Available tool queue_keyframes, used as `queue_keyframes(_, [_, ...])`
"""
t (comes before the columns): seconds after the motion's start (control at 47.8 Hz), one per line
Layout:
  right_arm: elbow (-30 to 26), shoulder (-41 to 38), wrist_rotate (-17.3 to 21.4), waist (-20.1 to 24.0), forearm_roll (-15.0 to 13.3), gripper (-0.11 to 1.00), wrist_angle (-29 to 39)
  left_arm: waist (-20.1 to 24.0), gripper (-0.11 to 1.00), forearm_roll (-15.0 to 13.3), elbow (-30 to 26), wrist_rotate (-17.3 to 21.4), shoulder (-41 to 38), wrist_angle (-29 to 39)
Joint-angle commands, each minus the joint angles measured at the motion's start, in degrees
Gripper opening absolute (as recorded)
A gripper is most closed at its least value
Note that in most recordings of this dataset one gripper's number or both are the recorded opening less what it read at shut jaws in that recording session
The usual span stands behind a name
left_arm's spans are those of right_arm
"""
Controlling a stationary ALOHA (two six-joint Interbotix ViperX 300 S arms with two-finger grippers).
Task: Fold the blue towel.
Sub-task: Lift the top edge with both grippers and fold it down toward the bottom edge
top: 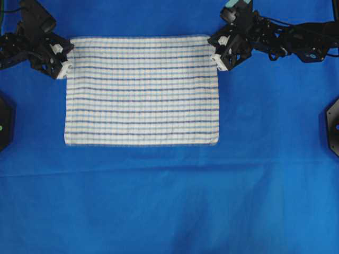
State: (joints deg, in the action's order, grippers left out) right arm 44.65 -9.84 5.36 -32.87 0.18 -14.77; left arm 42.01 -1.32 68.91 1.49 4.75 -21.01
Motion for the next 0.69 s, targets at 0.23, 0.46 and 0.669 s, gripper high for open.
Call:
queue_keyframes(0.23, [0.0,6.0,-0.1,0.0,0.0,0.05,0.6,-1.4,0.01,-0.1,-0.1,0.1,8.6,0.3])
queue_keyframes(0.46, [0.2,6.2,0.0,1.1,0.0,0.05,0.6,-2.5,0.01,-0.1,0.7,-0.4,9.4,2.3])
queue_keyframes(0.669, [2.5,8.7,0.7,5.0,0.1,0.05,0.5,-8.2,0.01,-0.3,2.7,-1.0,11.9,2.5])
